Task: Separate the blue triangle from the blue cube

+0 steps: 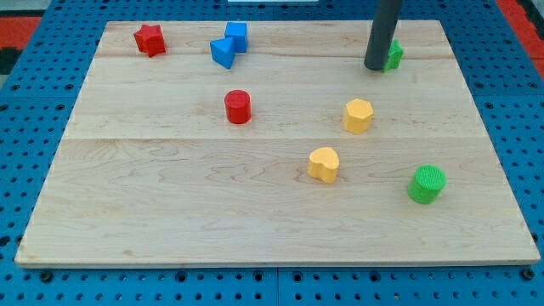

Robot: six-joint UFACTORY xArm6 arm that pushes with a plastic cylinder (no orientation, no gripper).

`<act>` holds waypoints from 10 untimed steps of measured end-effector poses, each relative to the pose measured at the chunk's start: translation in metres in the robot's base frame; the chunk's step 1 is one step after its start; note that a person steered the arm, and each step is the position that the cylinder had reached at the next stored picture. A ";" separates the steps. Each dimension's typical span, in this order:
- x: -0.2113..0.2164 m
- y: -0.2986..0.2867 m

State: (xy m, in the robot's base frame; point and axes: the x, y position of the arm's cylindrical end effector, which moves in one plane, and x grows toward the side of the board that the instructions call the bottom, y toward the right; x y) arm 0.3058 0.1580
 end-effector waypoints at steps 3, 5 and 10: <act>-0.026 0.025; -0.011 0.017; -0.057 -0.134</act>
State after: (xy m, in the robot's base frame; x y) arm 0.2492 0.0243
